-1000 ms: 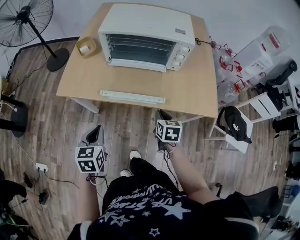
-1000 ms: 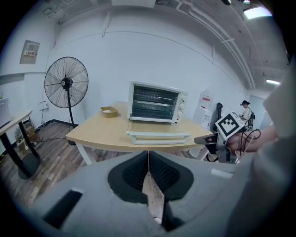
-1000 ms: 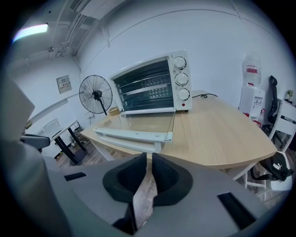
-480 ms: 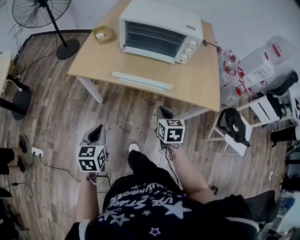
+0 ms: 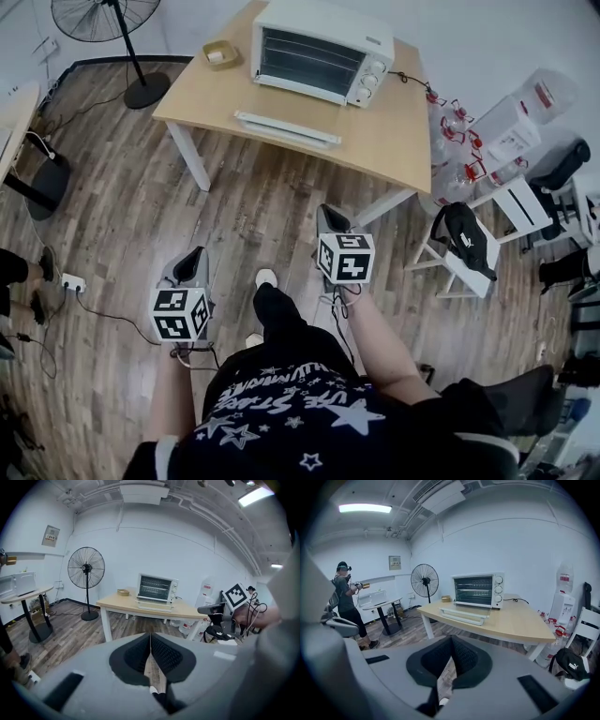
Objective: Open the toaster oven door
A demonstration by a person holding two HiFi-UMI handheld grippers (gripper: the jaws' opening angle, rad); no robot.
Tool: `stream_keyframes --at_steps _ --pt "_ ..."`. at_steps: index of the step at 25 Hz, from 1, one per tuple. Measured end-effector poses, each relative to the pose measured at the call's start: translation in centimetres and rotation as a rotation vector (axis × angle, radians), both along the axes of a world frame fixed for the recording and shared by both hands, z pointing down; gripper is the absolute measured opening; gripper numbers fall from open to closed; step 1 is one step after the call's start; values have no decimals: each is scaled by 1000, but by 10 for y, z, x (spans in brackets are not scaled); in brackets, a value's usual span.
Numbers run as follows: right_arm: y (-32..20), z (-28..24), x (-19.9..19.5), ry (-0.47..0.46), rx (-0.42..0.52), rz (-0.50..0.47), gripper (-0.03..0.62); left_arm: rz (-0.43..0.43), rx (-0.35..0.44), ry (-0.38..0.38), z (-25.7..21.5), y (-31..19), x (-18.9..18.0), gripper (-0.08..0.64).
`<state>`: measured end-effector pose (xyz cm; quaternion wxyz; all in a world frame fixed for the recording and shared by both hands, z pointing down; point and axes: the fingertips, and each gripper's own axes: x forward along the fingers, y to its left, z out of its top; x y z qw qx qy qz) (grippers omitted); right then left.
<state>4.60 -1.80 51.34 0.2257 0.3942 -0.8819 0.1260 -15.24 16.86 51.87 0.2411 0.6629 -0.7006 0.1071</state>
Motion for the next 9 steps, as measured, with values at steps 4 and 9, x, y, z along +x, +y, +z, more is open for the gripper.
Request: stream_keyframes --at_steps 4,9 --pt "36 -11 13 -42 25 -9 2 -10 11 2 0 32 13 21" --pt "75 -20 24 -76 48 -36 2 -2 26 6 -4 61 34 21"
